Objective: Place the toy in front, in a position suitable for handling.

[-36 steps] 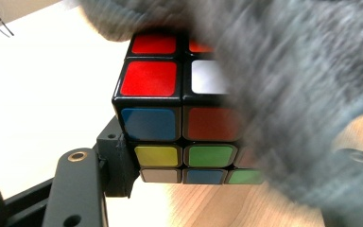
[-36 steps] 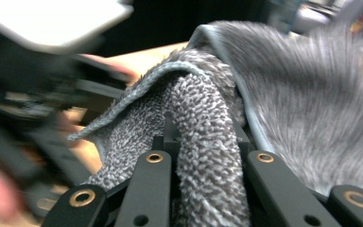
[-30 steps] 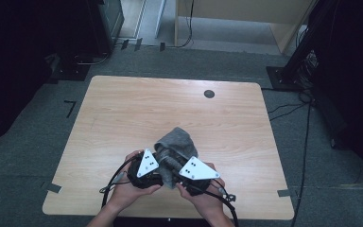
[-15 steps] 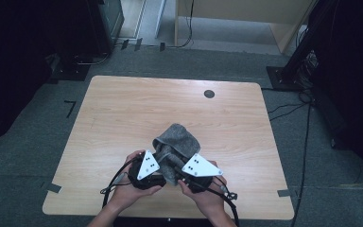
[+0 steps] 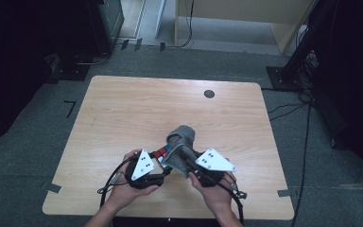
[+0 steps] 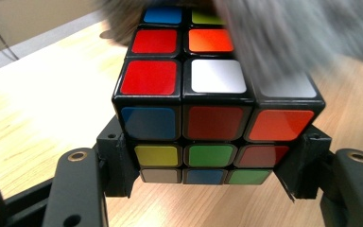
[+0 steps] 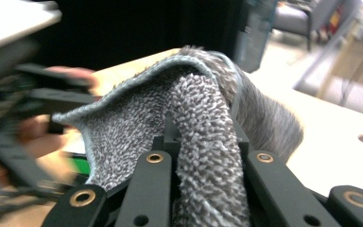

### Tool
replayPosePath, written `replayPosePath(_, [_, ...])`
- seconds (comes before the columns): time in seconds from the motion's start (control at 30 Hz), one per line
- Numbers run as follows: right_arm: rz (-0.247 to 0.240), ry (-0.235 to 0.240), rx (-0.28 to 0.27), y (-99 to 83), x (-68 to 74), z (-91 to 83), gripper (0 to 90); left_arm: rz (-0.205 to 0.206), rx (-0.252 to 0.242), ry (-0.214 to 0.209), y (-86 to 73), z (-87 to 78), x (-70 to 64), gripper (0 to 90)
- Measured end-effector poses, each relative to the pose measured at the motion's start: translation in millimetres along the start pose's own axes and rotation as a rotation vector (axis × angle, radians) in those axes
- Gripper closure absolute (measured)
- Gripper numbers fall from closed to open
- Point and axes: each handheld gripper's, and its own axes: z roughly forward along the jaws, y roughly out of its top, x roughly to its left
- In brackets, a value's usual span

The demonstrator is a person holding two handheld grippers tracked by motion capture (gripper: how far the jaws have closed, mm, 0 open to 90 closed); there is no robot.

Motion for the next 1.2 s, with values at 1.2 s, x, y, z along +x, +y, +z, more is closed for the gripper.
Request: replayPosePath(1.2, [0.144, 0.188, 0.0, -13.3, -8.5, 10.3, 78.6, -0.045, -0.17, -0.165, 1.8, -19.2, 9.7, 34.3])
